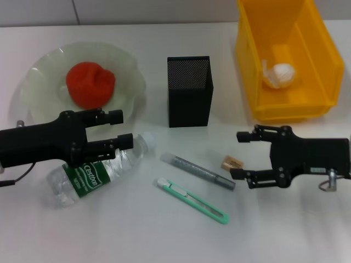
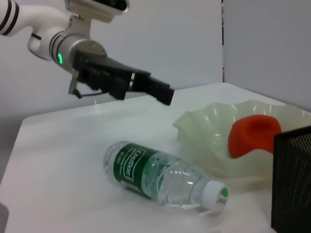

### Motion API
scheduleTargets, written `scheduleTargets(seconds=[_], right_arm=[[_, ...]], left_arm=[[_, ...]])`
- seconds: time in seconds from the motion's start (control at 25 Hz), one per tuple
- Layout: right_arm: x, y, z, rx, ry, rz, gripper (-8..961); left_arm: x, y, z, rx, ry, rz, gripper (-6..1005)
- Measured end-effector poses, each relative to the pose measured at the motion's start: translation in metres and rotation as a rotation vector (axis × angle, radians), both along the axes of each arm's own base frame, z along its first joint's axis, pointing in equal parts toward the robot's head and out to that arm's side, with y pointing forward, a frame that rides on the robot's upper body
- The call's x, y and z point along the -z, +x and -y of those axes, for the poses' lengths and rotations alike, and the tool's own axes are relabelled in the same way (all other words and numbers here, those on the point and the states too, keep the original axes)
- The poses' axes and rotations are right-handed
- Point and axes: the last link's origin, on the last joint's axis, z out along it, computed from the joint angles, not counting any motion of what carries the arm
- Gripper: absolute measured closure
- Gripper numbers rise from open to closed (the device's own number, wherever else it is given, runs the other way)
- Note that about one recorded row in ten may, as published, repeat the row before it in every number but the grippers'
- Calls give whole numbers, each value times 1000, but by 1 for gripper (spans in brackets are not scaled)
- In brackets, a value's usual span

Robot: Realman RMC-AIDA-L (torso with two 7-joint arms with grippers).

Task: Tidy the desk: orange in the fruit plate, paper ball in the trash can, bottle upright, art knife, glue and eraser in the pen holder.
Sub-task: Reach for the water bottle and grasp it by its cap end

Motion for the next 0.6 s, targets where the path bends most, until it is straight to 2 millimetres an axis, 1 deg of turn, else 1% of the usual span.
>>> scheduleTargets(seconds=[0.16, 0.2, 0.32, 0.44, 0.6], right_arm=[[-8, 9, 10, 12, 1, -7, 126], [-9, 11, 12, 17, 5, -6, 126], [-14, 17, 16, 23, 29, -5, 126], [-16, 18, 17, 14, 48, -9, 126], [-16, 17, 17, 7, 47, -14, 127]], left_arm=[[-5, 2, -5, -2, -4, -20, 284], [-9, 4, -9, -6, -3, -30, 284], [-10, 9, -14, -6, -18, -50, 285], [-6, 19, -25, -12, -73, -115, 285], [-2, 38, -43, -44, -180, -283, 285]])
